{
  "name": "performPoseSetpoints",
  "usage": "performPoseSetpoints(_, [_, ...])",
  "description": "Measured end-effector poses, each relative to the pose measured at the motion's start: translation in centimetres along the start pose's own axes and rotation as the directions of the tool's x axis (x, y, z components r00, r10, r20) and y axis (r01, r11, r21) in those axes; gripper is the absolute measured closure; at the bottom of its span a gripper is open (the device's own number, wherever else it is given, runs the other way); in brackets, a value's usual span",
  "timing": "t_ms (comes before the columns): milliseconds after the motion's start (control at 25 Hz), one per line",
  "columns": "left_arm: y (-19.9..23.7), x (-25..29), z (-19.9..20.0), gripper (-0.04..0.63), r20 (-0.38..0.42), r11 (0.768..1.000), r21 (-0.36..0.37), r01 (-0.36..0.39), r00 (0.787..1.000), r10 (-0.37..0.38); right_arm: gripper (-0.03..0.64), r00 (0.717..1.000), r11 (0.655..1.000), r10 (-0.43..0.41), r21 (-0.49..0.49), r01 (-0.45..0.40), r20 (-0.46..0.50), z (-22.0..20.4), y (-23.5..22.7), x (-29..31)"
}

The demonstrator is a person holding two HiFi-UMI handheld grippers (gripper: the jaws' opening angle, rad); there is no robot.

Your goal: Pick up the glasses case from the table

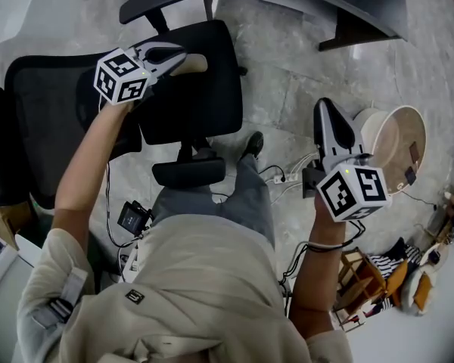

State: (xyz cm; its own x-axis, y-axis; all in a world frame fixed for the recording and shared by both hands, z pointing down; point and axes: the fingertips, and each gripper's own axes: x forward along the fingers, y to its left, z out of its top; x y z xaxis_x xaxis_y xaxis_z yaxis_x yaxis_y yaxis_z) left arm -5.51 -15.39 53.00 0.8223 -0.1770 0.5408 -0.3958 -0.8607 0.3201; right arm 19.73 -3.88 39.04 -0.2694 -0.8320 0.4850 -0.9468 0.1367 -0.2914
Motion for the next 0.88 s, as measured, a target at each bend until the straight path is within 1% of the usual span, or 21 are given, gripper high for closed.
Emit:
performPoseSetpoints(280, [2.8,2.6,-4.4,0.520,-0.072,0.999,-0.036,-0.007,0.997,0.005,0.589,0.999,1.000,0.009,0.010,-0.008,-0.044,-2.2,-0.4,1.9])
performPoseSetpoints(520, [5.7,4.6,-7.3,0.483,-0.131,0.998,-0.063,-0.015,0.991,0.006,0.589,0.996,1.000,0.005,0.022,-0.003,-0.091,-3.5,-1.1,3.7])
performPoseSetpoints(720, [6.9,6.4,-9.9,0.438,-0.184,0.998,-0.067,-0.019,0.983,0.007,0.589,0.993,0.999,-0.002,0.035,0.006,-0.117,-4.6,-2.0,4.2])
performPoseSetpoints(880, [8.5,8.0,-12.3,0.401,-0.237,0.998,-0.048,-0.029,0.971,0.017,0.589,0.990,0.999,-0.008,0.045,0.014,-0.140,-5.8,-2.7,5.1])
